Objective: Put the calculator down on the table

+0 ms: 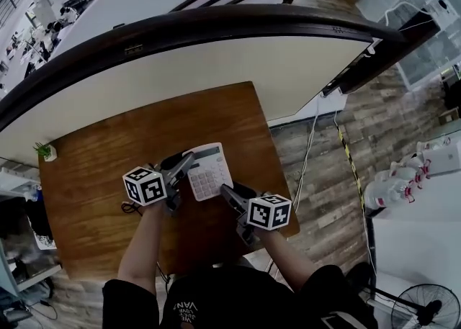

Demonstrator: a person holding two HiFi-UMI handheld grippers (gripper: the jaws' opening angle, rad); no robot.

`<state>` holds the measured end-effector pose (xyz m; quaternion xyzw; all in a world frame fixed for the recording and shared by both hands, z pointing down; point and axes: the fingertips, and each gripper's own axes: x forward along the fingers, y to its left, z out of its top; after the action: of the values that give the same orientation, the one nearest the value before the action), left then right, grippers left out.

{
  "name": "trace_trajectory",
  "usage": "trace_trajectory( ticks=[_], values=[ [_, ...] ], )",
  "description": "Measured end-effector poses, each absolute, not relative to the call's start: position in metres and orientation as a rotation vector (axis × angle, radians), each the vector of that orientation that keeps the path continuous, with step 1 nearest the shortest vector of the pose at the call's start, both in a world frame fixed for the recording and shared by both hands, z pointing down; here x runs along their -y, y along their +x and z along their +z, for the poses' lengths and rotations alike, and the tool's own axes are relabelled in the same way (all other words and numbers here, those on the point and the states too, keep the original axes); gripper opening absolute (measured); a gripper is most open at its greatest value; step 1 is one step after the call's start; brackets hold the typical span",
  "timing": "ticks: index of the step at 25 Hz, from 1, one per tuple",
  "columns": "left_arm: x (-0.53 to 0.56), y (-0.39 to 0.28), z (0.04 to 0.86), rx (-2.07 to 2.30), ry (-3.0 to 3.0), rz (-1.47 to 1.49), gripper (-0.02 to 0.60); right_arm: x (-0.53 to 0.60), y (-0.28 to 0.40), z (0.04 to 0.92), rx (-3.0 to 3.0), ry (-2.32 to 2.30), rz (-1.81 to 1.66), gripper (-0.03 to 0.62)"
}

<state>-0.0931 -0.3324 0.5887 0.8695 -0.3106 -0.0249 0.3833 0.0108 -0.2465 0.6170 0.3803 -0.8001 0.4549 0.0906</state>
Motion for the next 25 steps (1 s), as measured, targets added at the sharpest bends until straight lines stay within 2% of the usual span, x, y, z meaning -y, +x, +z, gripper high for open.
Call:
trace_trajectory(
  ticks=[25],
  values=[
    [0.399, -0.096, 0.635, 1.001, 2.226, 0.098, 0.098, 0.314, 0.004, 0.661, 2.258, 1.219, 1.243, 0.143]
  ],
)
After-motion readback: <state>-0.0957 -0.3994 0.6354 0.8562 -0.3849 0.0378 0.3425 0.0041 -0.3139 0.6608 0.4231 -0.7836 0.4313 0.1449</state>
